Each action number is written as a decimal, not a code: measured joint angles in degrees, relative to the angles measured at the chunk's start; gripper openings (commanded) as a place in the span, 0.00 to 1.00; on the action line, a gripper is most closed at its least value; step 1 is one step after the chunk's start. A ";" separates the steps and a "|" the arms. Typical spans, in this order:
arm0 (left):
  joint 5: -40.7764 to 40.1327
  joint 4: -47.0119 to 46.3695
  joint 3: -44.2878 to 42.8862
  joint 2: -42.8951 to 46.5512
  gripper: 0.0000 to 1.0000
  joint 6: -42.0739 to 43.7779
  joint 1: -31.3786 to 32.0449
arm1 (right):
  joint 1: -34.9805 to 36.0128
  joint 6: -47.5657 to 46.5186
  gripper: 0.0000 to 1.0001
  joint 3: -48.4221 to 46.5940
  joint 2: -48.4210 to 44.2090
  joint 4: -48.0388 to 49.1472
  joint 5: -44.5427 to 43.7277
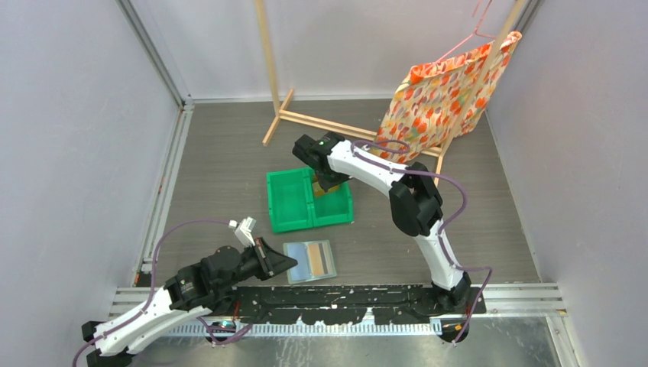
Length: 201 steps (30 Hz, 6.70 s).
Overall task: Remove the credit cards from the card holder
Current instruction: Place the credit card in the storage box, then remove the credit card from the card holder.
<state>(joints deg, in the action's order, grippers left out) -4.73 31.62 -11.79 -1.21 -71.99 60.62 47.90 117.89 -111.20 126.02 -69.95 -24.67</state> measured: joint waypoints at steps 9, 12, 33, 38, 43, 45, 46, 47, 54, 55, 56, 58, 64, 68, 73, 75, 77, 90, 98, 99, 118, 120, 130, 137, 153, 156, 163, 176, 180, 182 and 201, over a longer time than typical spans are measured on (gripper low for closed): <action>0.00 0.33 -0.22 0.00 0.00 0.02 0.00 | -0.35 -0.13 0.16 -0.04 1.64 0.33 0.57; 0.00 0.44 -0.22 0.00 0.01 0.02 0.00 | -0.39 -0.31 0.15 -0.11 1.64 0.52 0.57; -0.33 0.46 -0.22 0.00 0.01 0.04 0.00 | 0.17 -3.76 0.22 1.92 -5.73 0.96 -0.20; -0.87 0.52 -0.42 0.00 0.01 0.17 0.00 | 1.64 -5.84 0.30 2.01 -8.92 1.01 -2.29; -1.29 0.66 -0.44 0.00 0.01 0.24 0.00 | 4.83 -10.88 0.36 4.66 -13.05 2.54 -8.83; -1.33 0.83 -0.44 0.00 0.01 0.26 0.00 | 6.71 -13.77 0.38 7.93 -15.91 4.26 -12.59; -1.38 0.90 -0.44 0.00 0.01 0.26 0.00 | 7.80 -16.13 0.39 10.67 -18.05 5.79 -14.60; -1.49 0.94 -0.46 0.00 0.00 0.28 0.00 | 8.50 -18.12 0.39 12.81 -19.78 6.84 -15.89; -1.53 1.01 -0.83 -0.02 0.01 0.66 0.00 | 10.05 -47.23 0.25 30.21 -32.85 22.43 -15.41; -1.49 1.05 -1.09 -0.07 0.01 0.70 0.00 | 9.99 -50.12 0.26 32.46 -34.29 23.87 -14.36; -1.46 1.03 -1.29 -0.13 0.01 0.74 0.00 | 9.88 -53.88 0.27 35.82 -36.33 26.12 -12.33; -1.36 0.83 -1.49 -0.35 0.01 0.90 0.00 | 9.64 -59.06 0.31 41.86 -39.76 29.94 -7.61; 0.33 -0.94 -1.49 -3.32 0.00 2.01 0.00 | 9.79 -67.14 0.41 67.43 -55.76 43.50 9.14; 2.32 -3.10 -1.49 -6.71 0.01 3.17 0.00 | 9.79 -67.60 0.41 77.40 -68.65 47.41 15.04; 6.21 -7.54 -1.49 -11.50 0.00 5.20 0.00 | 9.77 -66.69 0.41 83.03 -78.73 55.65 21.99; 7.69 -9.64 -1.49 -13.20 0.00 6.23 0.00 | 9.77 -65.48 0.41 85.72 -79.95 60.24 24.96; 8.72 -11.10 -1.51 -14.03 0.00 6.84 0.00 | 9.77 -63.87 0.41 88.37 -79.80 64.65 27.96; 9.94 -14.23 -1.60 -11.41 0.01 7.96 0.00 | 9.77 -52.87 0.50 97.15 -71.04 92.72 39.85; 9.79 -14.08 -1.60 -9.44 0.01 7.96 0.00 | 9.77 -50.73 0.52 99.84 -71.95 95.78 39.12; 9.75 -14.03 -1.60 -9.38 0.01 7.96 0.00 | 9.77 -50.58 0.52 100.30 -72.63 95.36 38.86; 9.62 -14.08 -1.60 -11.34 0.01 7.91 0.00 | 9.46 -54.42 0.81 101.88 -84.74 84.06 35.41; 9.92 -14.21 -1.60 -12.11 0.01 7.89 0.00 | 8.26 -54.77 0.82 104.00 -85.66 86.75 36.68; 10.97 -16.90 -1.60 -13.60 0.01 7.72 0.00 | 4.85 -54.12 0.84 110.25 -80.28 96.67 43.63; 11.06 -18.60 -1.51 -11.63 0.01 6.47 0.00 | 4.46 -51.54 0.82 110.57 -71.89 113.22 48.98; 9.49 -16.31 -1.03 -6.34 0.01 4.74 0.00 | 4.37 -47.56 0.02 110.62 -75.97 122.95 53.72; 8.90 -16.35 -1.03 -6.91 0.34 4.72 0.00 | 4.00 -47.82 0.01 110.62 -79.71 118.18 53.31; 4.76 -7.45 -3.19 -10.14 0.78 5.11 0.00 | 4.02 -48.37 0.01 110.62 -85.33 110.77 52.76; -4.24 7.02 -34.71 -27.21 0.87 12.41 0.00 | 4.00 -50.45 0.01 110.62 -86.14 103.49 49.20; -0.94 3.74 -35.69 -35.45 0.54 14.16 0.00 | 4.00 -50.51 0.01 110.62 -84.46 103.43 48.89; 1.46 -0.61 -32.41 -37.05 0.44 13.97 0.00 | 4.00 -50.51 0.01 110.62 -84.39 103.38 48.52; 10.88 -28.24 -5.84 -27.36 0.27 -0.22 -0.02 | 3.74 -48.02 0.01 110.62 -83.97 108.74 48.09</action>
<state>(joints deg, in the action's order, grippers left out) 6.15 3.38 -17.63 -28.58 -72.20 60.60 51.64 69.87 -0.58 42.04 38.79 23.42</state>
